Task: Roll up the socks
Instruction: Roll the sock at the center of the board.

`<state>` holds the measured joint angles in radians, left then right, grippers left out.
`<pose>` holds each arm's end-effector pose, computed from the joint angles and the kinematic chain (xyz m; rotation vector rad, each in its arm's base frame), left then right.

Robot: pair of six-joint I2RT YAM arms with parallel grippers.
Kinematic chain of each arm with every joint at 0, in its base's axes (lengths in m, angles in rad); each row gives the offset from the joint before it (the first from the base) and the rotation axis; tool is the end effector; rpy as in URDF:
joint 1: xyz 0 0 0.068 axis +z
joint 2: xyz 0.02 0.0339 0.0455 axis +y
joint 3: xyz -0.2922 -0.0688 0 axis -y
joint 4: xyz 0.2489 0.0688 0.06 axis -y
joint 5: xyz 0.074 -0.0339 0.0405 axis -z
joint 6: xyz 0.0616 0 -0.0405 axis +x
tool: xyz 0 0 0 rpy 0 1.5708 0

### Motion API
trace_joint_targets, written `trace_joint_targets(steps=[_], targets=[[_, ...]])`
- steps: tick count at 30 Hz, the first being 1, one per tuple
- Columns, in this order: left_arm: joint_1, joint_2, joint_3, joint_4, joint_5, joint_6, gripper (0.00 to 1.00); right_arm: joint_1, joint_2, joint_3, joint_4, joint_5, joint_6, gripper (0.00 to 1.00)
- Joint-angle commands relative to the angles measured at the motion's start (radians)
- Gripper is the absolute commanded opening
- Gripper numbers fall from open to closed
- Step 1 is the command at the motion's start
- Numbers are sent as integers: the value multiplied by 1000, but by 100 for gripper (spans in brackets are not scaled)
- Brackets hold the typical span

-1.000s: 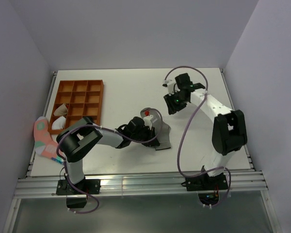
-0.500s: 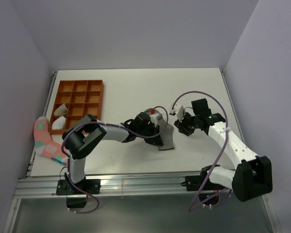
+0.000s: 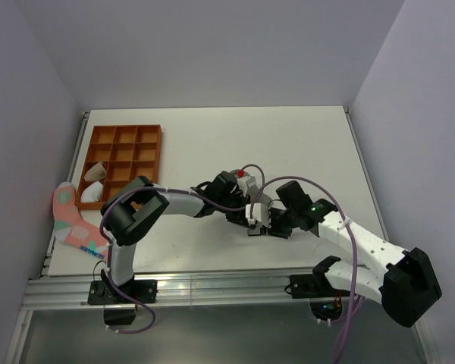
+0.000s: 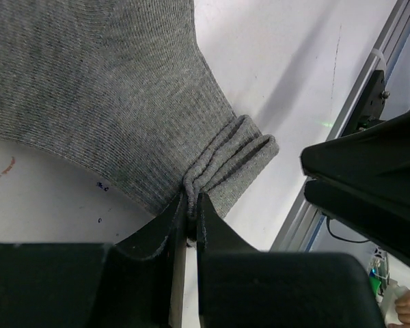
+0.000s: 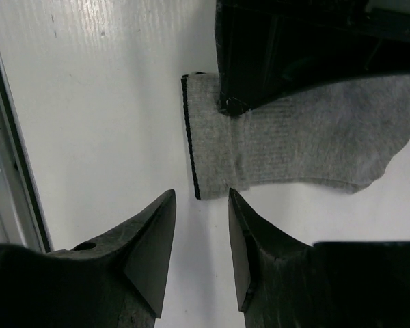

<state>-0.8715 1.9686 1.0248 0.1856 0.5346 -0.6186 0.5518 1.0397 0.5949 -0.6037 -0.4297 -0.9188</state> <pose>0.2463 -0.3417 0.1292 0.6307 2.5361 -1.2795 0.1461 0.1201 0.1998 -1.8020 1.7729 0.4184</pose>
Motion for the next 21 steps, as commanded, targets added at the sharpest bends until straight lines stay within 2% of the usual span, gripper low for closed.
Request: trace_joint_targets(steps=[1, 16, 21], targets=[[-11, 79, -29, -232, -22, 33, 0, 37, -15, -20, 55, 43, -31, 45], [-11, 96, -15, -256, -12, 40, 0, 154, 57, -83, 170, 132, -34, 42], [-8, 95, -9, -267, -8, 43, 0, 158, 82, -93, 186, 146, -38, 41]])
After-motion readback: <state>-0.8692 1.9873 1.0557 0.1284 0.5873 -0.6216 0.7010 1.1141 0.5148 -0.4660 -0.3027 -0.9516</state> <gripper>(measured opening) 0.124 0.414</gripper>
